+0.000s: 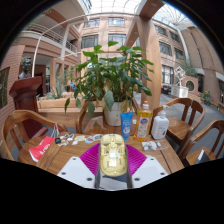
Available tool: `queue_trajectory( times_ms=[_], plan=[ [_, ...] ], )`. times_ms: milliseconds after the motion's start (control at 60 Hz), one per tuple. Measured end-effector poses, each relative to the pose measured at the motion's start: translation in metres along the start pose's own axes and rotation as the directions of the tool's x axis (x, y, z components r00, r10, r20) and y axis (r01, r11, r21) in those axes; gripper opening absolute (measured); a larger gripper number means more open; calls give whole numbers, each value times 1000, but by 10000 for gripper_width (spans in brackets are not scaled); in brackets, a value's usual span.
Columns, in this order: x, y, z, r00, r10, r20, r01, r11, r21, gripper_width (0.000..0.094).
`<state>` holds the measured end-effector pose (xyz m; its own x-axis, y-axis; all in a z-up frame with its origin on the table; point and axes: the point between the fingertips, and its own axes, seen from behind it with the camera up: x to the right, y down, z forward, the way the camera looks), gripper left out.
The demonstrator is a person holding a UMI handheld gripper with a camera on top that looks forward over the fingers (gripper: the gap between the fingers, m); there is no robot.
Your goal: Arrange mouse
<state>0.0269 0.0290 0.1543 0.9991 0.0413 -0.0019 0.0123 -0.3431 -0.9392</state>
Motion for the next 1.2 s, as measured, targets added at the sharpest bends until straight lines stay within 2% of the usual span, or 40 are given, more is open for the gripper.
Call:
queue_trajectory(
  times_ms=[150,233,317,367,417,433,467,550,817,1017,1200],
  plan=[
    [47,99,51,998,11,-69,-25,978,-209,370],
    [54,137,63,997,20,-70,-39,959,-280,418],
    [55,152,63,996,55,-74,-76,945,-319,495],
    [55,147,61,995,70,-69,-88,949,-303,593],
    [56,137,53,996,65,-68,-82,952,-294,840],
    [57,135,50,996,62,-71,-80,955,-285,866],
    [58,129,41,996,54,-78,-73,960,-270,833],
    [58,103,14,996,31,-84,-50,971,-233,866],
    [38,30,-118,996,-29,-84,19,993,-117,854],
    [20,22,-199,996,-51,-76,45,996,-73,855],
    [17,35,-242,995,-64,-82,57,995,-83,853]
  ],
)
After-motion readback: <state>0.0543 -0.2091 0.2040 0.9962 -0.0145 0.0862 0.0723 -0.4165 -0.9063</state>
